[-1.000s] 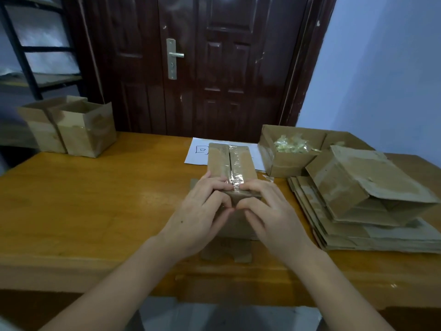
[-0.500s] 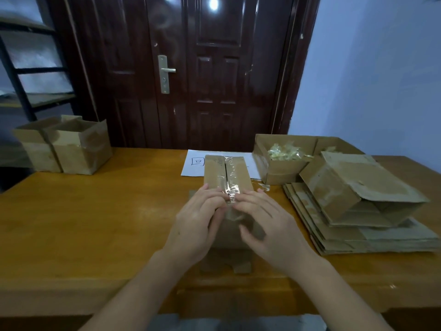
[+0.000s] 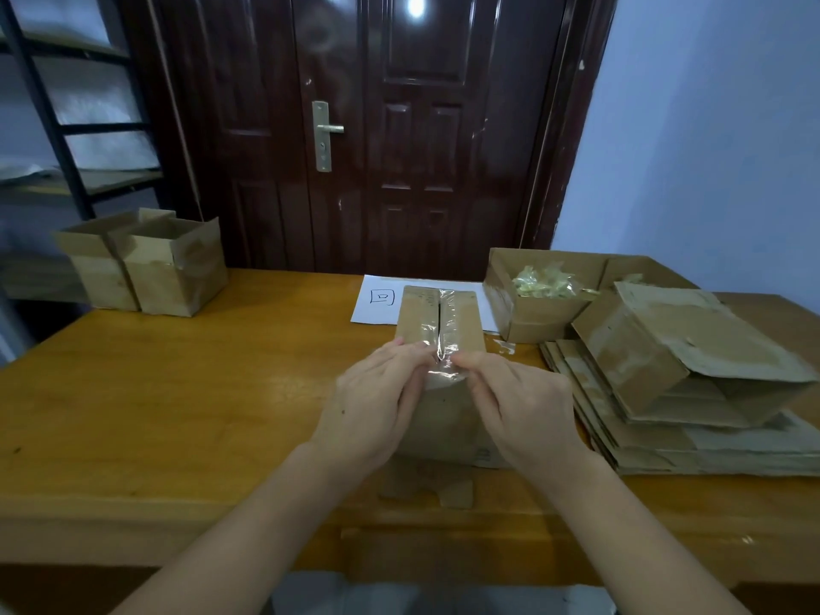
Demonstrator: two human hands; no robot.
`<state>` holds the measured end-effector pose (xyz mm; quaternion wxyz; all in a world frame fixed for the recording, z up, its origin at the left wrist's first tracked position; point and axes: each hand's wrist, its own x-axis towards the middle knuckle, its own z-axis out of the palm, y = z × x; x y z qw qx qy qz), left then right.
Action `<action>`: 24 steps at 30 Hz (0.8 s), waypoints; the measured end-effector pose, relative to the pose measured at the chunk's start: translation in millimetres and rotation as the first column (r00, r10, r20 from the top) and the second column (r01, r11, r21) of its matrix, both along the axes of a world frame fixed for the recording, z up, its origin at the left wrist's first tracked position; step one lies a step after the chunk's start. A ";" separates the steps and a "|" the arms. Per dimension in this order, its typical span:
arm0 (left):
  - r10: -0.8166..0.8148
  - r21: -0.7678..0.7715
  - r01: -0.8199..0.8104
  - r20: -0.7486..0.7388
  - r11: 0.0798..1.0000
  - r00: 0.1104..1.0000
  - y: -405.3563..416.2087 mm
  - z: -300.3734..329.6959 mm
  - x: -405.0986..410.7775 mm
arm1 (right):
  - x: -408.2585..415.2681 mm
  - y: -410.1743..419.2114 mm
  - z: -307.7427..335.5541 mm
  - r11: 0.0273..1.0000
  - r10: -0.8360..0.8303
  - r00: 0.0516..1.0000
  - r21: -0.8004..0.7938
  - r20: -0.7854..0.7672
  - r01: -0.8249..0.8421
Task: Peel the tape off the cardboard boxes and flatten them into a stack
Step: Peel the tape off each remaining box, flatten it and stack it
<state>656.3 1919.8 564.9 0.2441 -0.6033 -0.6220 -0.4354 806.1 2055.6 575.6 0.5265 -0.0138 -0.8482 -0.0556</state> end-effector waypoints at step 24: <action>0.061 0.005 -0.062 0.078 0.998 0.995 7.6 5.3 2.0 | -3.5 -3.1 19.7 0.991 -0.009 0.995 -0.129 0.097 0.022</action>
